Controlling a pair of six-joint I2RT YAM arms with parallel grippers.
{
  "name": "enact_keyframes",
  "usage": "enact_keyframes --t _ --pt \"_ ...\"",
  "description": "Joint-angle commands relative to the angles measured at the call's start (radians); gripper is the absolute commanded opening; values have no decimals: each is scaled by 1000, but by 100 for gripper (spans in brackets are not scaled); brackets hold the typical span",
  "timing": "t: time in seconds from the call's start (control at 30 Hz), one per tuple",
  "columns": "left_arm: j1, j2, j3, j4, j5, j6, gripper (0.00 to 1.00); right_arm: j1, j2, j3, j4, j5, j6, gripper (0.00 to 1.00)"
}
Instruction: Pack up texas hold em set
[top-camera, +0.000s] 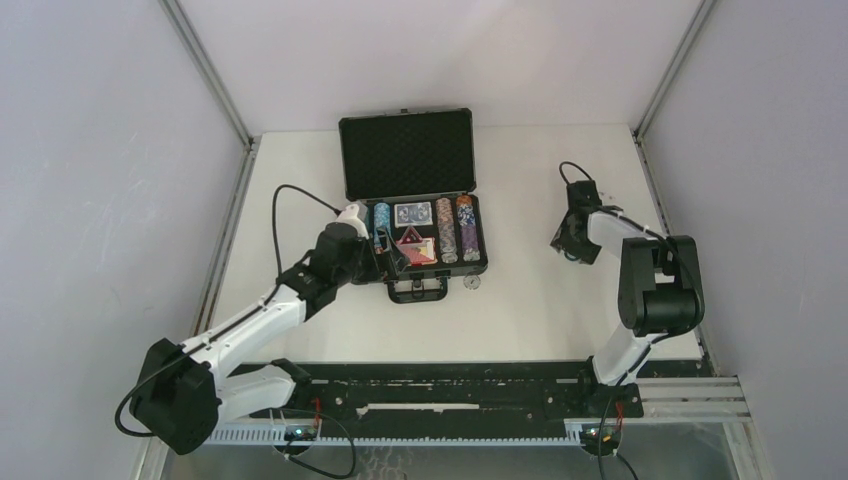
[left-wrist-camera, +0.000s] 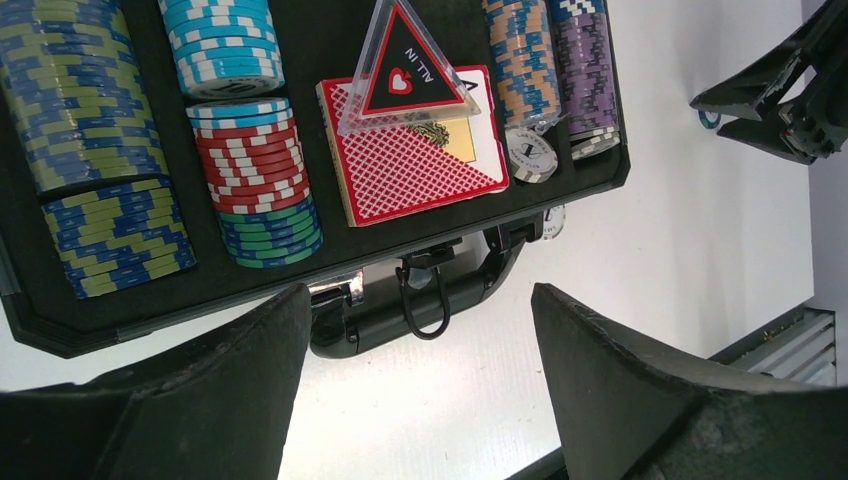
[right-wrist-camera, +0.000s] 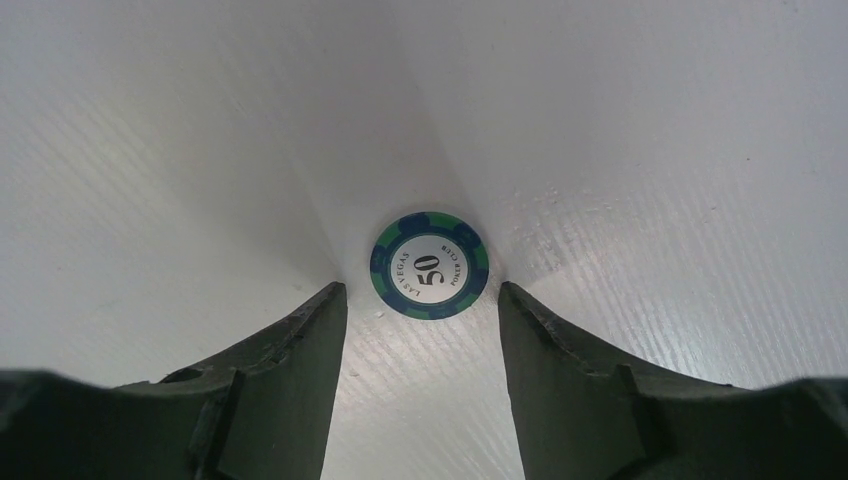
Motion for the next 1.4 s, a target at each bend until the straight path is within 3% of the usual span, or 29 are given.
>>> enact_keyframes --t 0.0,0.23,0.73,1.23,1.37 --pt "-4 -3 45 31 9 27 86 -13 10 27 -7 -26 4 64" --pt "-3 -3 46 31 7 28 86 -41 21 36 -13 -21 1 62" --pt "-3 -8 40 31 8 28 86 -32 30 47 -15 -19 -16 43" --pt "-3 -7 37 31 6 28 86 137 -40 44 -13 10 -1 41" --pt "-3 -9 37 31 7 29 86 123 -53 44 13 -12 11 48"
